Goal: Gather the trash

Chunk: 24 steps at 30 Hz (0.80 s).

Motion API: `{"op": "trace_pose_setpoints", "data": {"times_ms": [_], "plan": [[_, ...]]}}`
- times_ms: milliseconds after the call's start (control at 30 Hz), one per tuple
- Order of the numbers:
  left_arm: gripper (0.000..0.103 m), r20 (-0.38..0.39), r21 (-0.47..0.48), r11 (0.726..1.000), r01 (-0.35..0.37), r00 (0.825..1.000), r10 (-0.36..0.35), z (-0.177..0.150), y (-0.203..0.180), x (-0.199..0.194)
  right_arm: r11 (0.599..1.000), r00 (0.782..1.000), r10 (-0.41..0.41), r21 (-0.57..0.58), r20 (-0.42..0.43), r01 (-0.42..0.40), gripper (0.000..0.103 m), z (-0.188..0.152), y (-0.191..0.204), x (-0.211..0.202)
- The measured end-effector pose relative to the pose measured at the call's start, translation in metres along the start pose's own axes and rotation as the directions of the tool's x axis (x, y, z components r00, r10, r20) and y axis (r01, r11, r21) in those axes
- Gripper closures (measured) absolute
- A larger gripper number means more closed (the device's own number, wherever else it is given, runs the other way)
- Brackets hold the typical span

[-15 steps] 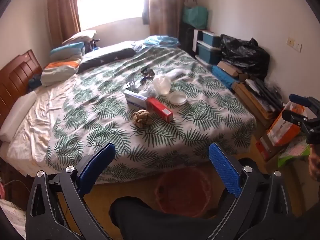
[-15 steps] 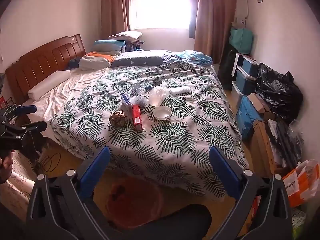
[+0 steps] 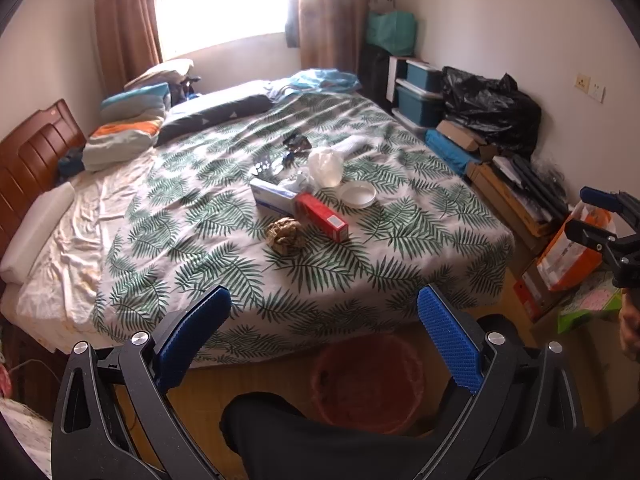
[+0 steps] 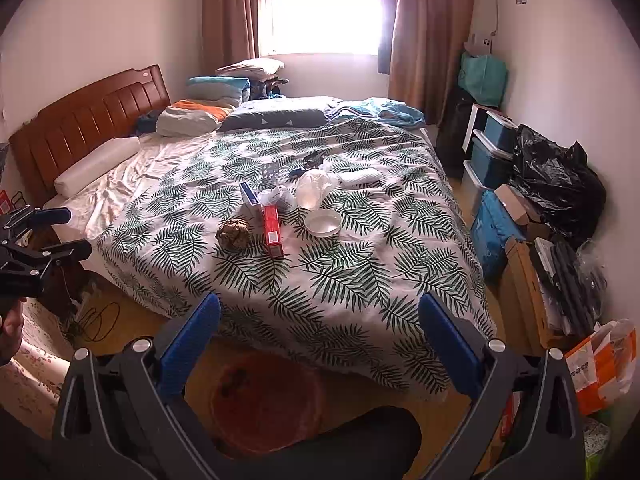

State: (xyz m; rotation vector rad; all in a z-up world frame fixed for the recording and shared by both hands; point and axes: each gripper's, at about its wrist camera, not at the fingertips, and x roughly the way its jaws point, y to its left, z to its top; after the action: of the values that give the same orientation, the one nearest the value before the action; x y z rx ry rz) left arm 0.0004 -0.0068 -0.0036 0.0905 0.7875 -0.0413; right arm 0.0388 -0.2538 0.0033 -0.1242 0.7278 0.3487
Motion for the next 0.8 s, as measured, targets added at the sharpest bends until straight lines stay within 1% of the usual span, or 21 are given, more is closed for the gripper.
{"op": "trace_pose_setpoints", "data": {"times_ms": [800], "plan": [[0.006,-0.009,-0.012,1.0,0.002,1.0,-0.002,-0.0033,0.0065,0.0023,1.0,1.0,-0.006,0.003,-0.009,0.006,0.005,-0.0053,-0.0061,0.0051]]}}
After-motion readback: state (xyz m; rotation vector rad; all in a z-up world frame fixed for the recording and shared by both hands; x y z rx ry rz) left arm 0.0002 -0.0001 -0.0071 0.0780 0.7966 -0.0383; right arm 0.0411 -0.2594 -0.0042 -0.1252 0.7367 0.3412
